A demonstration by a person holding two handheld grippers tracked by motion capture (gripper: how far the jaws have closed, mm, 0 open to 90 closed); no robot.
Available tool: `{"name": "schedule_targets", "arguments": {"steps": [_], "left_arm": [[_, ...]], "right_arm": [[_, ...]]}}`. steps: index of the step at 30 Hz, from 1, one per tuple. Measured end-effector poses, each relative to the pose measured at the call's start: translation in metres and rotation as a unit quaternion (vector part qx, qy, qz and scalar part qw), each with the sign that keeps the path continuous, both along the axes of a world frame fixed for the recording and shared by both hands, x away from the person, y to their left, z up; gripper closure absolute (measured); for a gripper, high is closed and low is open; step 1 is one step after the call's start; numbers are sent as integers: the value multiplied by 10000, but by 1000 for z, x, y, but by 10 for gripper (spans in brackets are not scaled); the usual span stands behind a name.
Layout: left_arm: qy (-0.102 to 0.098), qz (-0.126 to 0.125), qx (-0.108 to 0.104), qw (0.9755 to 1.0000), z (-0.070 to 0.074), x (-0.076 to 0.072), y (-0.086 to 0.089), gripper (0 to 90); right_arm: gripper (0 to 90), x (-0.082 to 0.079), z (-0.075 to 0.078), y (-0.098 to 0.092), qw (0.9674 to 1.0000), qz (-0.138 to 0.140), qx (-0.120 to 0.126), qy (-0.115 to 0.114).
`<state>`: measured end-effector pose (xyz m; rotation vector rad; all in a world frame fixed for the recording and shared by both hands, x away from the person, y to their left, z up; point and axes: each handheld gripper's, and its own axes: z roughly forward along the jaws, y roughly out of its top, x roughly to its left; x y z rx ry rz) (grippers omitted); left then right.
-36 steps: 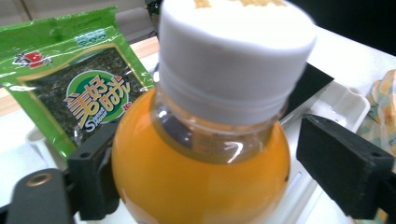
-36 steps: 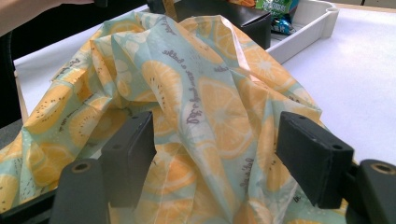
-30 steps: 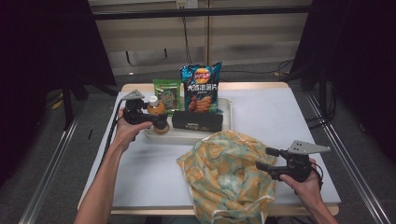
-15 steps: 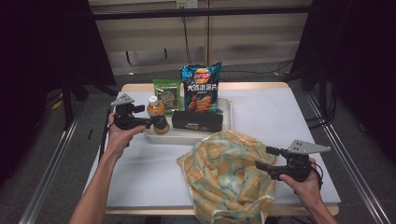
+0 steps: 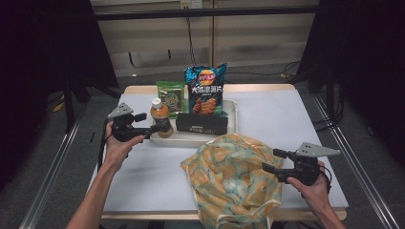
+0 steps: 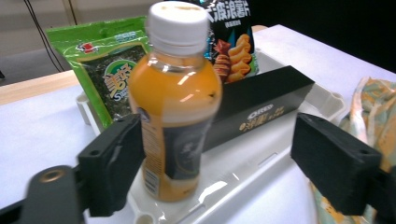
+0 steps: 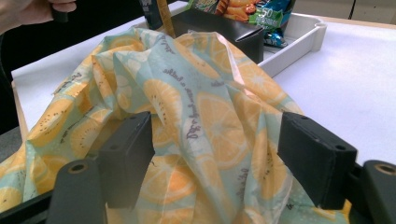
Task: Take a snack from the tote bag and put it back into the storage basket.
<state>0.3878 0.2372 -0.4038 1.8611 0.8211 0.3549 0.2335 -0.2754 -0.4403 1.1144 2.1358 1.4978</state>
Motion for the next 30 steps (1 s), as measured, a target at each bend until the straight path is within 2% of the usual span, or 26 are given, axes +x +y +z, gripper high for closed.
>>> {"name": "schedule_targets", "arguments": {"steps": [5,10,12,16,18,20,21,23,24,25,26,28,30], "left_arm": [[-34,-22,-90,10000,2,-16,-1,111],[-98,-17,-23,9999,-2,-26,0,88],[-75,-48,86,9999,-4,-35,0,80],[-101,-36,102,9999,-4,-46,3,63],[-83,10,51,10000,-5,-53,6,55],[-78,85,136,9998,-7,-59,8,54],[-79,29,104,9999,-8,-64,9,53],[63,-8,-28,10000,-9,-68,11,65],[61,39,21,10000,-10,-71,11,65],[10,65,84,9999,-12,-78,11,64],[54,21,-7,10000,-12,-81,12,63],[-35,102,83,9999,-11,-89,13,62],[-83,110,71,9999,-11,-96,15,59]], "right_arm": [[258,-2,2,-1,10000,-24,35,-49],[209,-4,3,-3,9999,-80,118,-85],[185,-7,5,-5,9997,-126,155,-149],[148,-9,6,-6,9995,-167,199,-179],[135,-11,7,-7,9993,-195,228,-200],[116,-13,8,-7,9992,-242,215,-215],[117,-13,8,-8,9991,-267,234,-222],[118,-15,9,-9,9990,-305,247,-226],[118,-15,9,-9,9990,-305,247,-226],[122,-15,9,-10,9990,-313,233,-227],[122,-16,8,-10,9989,-330,241,-216],[118,-16,8,-11,9989,-365,223,-208],[118,-16,8,-11,9987,-376,218,-248]]}}
